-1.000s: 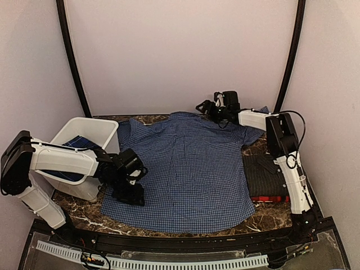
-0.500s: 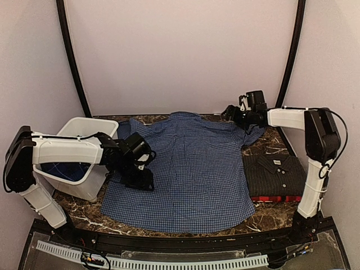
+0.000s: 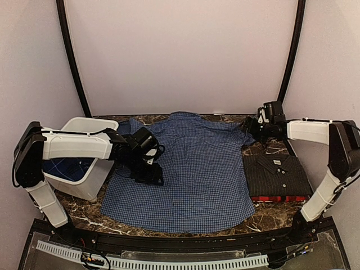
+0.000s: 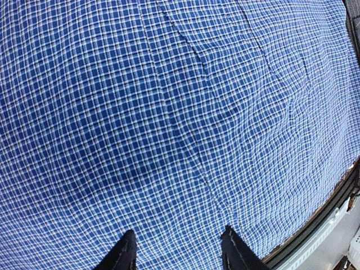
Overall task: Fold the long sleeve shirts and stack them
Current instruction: Move the square-folded shirt to the corner of the board.
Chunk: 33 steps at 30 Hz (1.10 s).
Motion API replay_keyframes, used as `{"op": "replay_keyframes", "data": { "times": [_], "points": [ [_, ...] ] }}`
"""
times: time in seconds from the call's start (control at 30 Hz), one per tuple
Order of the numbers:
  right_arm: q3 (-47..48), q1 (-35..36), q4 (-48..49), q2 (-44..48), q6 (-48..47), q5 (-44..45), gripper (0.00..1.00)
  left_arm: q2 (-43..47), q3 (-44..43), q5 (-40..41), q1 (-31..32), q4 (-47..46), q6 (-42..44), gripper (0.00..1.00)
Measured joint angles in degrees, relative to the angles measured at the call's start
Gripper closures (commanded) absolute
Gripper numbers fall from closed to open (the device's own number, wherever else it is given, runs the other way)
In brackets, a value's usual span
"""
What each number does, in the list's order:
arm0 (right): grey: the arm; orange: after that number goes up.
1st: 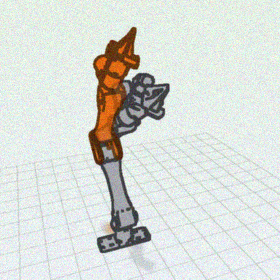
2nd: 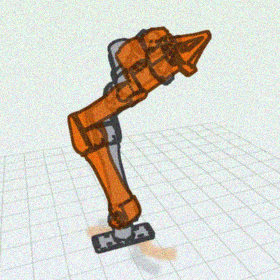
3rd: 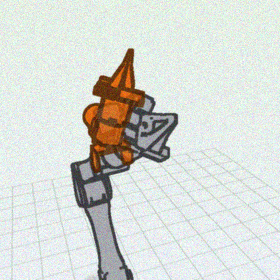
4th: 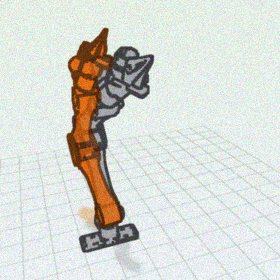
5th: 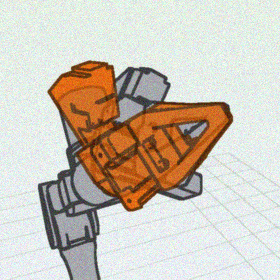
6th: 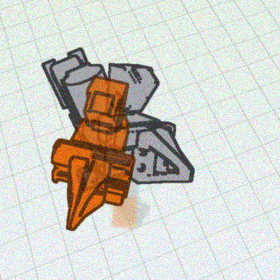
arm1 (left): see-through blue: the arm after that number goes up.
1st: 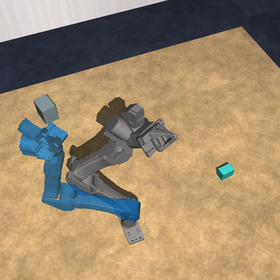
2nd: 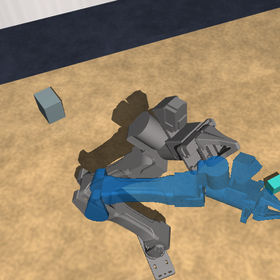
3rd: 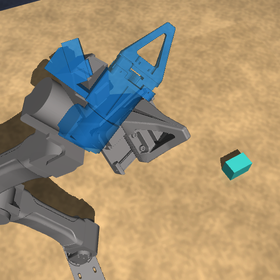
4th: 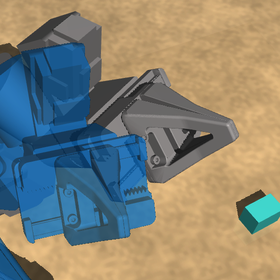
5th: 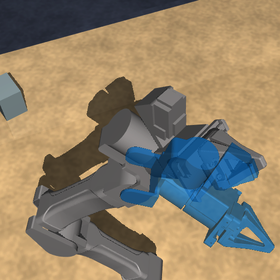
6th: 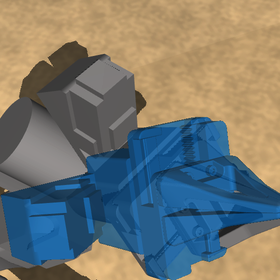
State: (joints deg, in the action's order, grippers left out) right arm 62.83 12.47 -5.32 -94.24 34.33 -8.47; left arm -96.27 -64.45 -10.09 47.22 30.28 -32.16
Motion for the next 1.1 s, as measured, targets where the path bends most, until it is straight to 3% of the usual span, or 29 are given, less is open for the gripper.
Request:
{"op": "replay_keyframes", "data": {
  "times": [0.2, 0.53, 0.77, 0.93, 1.1],
  "points": [
    [-15.7, 1.4, 1.5, 7.3, 5.4, -2.7, 0.08, -0.8, -0.5, -0.6, 0.0, -0.4, 0.6, 0.5],
    [-27.1, 5.1, 6.5, 12.4, 12.2, -3.6, 0.02, -2.4, -0.5, -1.6, 0.0, -1.1, 1.1, 0.5],
    [-34.1, 0.2, 11.2, 16.7, 14.2, -4.2, 0.01, -2.5, -0.5, -1.7, 0.0, -1.1, 1.7, 0.5],
    [-36.4, -5.4, 8.0, 21.5, 13.3, -3.8, 0.01, -3.2, -0.6, -1.7, 0.0, -1.0, 1.9, 0.5],
    [-35.8, -6.6, 4.2, 22.9, 10.8, -4.2, 0.01, -3.5, -1.0, -1.9, 0.0, -1.0, 2.0, 0.5]
  ]
}}
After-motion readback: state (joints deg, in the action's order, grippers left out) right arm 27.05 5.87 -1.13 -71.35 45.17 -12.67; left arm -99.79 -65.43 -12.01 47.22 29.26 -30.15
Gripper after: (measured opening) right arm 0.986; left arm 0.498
